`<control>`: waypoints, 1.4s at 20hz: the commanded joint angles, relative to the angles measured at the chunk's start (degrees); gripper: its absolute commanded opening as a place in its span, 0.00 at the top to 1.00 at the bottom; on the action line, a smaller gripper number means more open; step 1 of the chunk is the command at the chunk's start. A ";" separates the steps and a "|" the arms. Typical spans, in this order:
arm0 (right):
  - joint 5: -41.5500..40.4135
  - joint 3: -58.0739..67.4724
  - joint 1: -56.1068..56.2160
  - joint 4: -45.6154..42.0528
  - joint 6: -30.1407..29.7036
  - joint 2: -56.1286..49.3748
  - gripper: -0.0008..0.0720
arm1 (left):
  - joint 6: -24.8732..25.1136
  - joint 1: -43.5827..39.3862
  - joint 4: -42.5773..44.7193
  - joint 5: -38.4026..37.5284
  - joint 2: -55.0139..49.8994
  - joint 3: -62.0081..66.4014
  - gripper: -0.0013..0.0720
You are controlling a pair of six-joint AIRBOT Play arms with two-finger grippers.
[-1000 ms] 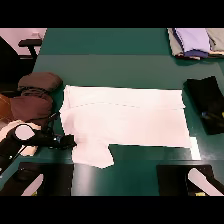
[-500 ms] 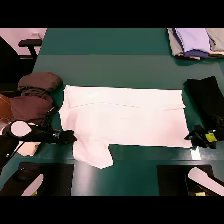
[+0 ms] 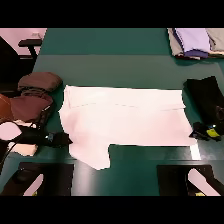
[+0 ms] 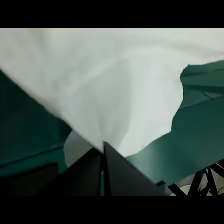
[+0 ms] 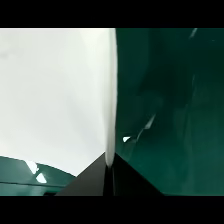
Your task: Fold the shirts.
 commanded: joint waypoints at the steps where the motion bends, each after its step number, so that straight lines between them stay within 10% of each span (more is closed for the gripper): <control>1: 5.90 3.02 0.83 -7.17 1.40 7.43 0.97 | -4.79 0.00 0.52 -9.16 5.75 1.97 0.95; 21: -3.06 39.56 10.12 4.09 2.95 -36.11 0.96 | 9.20 0.00 9.49 27.47 -50.95 41.72 0.95; 23: -3.65 41.57 9.94 6.21 1.97 -37.81 0.79 | 9.16 0.00 8.92 29.31 -50.95 41.90 0.92; 25: -4.24 42.49 8.24 11.30 -0.55 -37.94 0.45 | 8.66 0.02 7.89 28.94 -50.95 41.92 0.20; 28: -1.25 42.95 3.89 14.27 -3.08 -37.94 0.25 | 8.76 0.00 7.39 25.22 -50.93 43.43 0.15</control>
